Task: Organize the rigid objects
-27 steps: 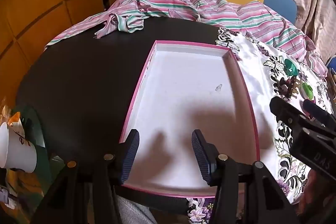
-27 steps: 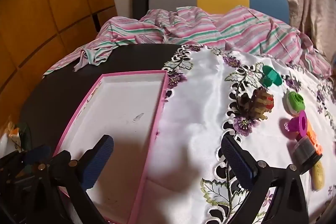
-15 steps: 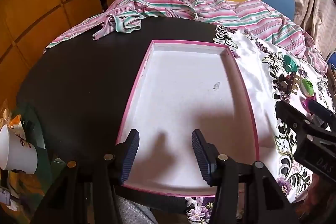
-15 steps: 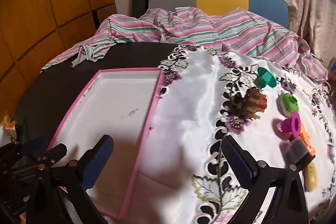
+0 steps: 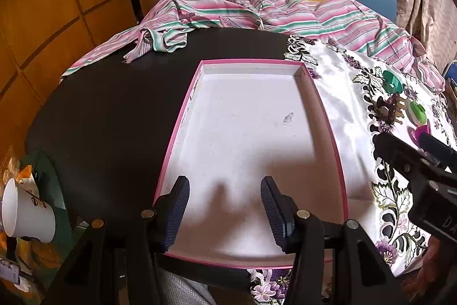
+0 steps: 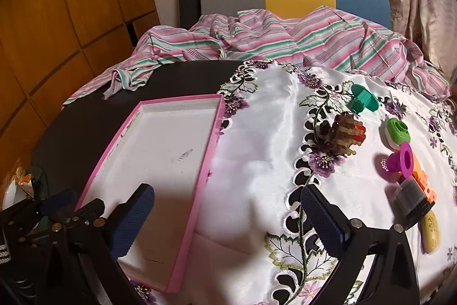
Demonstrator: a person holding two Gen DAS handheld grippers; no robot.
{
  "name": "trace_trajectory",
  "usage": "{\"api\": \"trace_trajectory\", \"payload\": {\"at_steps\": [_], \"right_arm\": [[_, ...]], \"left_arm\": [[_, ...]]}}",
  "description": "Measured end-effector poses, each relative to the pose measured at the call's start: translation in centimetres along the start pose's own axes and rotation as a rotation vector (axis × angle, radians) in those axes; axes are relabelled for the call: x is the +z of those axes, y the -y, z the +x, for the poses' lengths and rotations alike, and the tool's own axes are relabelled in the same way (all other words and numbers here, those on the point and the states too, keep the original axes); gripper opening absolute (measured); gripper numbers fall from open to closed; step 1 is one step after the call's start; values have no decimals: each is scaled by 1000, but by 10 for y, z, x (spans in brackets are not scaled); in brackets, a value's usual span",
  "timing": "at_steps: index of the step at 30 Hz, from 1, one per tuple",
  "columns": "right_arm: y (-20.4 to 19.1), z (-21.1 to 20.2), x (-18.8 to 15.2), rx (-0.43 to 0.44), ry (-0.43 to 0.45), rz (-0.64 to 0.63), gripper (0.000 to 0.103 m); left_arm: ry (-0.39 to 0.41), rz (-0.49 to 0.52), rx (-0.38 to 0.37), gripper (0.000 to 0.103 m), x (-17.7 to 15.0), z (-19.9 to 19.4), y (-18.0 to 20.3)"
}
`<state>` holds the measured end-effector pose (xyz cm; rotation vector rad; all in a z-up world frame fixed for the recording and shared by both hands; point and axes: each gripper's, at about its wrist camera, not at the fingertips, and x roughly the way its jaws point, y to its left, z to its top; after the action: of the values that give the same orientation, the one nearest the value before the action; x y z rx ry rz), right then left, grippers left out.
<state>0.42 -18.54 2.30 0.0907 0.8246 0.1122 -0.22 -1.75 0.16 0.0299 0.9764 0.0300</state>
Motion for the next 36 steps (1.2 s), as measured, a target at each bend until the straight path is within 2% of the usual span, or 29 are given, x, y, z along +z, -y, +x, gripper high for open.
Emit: {"api": "trace_trajectory", "payload": {"at_steps": [16,21,23,27,34,36], "right_arm": [[20,-12,2,-1,14,43,103],[27,-15,2,-27,31,61,103],[35,-16,1,-37,28,89,103],[51,-18,0,-33,26,127,103],[78,-25,-8,-67,52,163,103],[88,-23,-9,-71,29,189,103]], "left_arm": [[6,39,-7,53,3,-3,20],[4,51,-13,53,3,-3,26],[3,62,-40,53,3,-3,29],[-13,75,-152,53,3,-1,37],[-3,194,-197,53,-4,-3,72],[-22,222,-275,53,-4,-3,81]]}}
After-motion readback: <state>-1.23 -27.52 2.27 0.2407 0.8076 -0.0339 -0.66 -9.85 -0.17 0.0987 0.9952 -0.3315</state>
